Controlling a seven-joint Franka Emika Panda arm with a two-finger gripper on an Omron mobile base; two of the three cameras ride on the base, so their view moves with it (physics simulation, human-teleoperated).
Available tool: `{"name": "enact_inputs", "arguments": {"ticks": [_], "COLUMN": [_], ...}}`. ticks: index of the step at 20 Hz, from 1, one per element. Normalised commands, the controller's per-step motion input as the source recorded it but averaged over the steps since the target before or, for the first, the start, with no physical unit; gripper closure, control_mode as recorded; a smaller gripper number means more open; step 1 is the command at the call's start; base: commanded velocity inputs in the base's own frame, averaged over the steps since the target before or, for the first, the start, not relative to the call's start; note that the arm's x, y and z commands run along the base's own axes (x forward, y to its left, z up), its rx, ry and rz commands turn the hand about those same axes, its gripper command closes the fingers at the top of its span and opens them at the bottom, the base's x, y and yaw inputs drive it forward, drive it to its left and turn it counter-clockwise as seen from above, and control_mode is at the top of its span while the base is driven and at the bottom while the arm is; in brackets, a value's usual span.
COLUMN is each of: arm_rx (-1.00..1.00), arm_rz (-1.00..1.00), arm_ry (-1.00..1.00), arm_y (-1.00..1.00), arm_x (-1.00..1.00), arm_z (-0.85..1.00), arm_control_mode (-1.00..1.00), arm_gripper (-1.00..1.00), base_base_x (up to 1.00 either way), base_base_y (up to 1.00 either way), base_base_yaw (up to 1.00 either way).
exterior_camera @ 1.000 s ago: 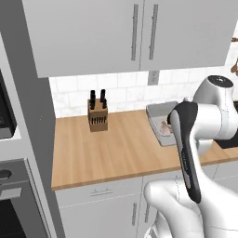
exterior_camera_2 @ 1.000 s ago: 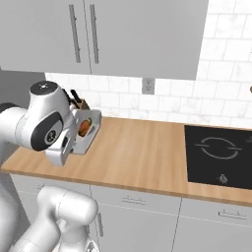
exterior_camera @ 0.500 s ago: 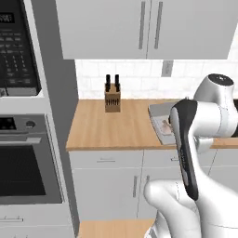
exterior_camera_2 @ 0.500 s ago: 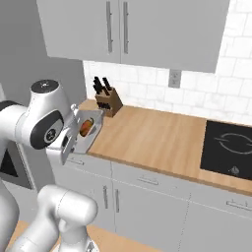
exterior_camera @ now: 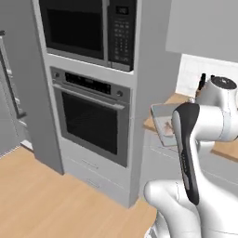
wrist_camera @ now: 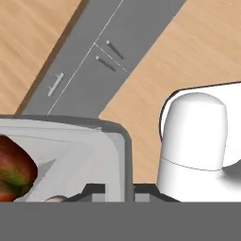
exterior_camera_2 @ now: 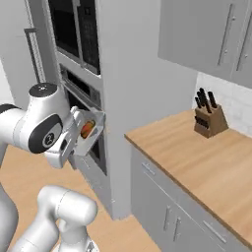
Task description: Take the meat container that has the shrimp and place it on the second highest rack of the freezer. Then take the vegetable container that has the garlic and bell pepper and place it on the highest rack of the freezer.
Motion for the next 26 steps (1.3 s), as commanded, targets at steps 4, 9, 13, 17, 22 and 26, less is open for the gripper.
{"name": "enact_inputs", "arguments": {"ticks": [4,9,13,17,22,26], "arm_rx": [0.00,0.00,0.00,0.00,0.00,0.00], "arm_rz": [0.00,0.00,0.00,0.00,0.00,0.00], "arm_ry": [0.00,0.00,0.00,0.00,0.00,0.00], "arm_y": [0.00,0.00,0.00,0.00,0.00,0.00], "arm_x": [0.00,0.00,0.00,0.00,0.00,0.00], "arm_z": [0.00,0.00,0.00,0.00,0.00,0.00], "arm_control_mode": [1.00,1.00,1.00,1.00,1.00,1.00], "arm_gripper": [1.00,1.00,1.00,1.00,1.00,1.00], "base_base_x": [0.41,0.67,0.85,0.95,1.00,1.00], "base_base_y": [-0.14,0.00,0.00,0.06,0.00,0.13], "base_base_yaw": [0.86,0.64,0.63,0.48,0.16,0.03]}}
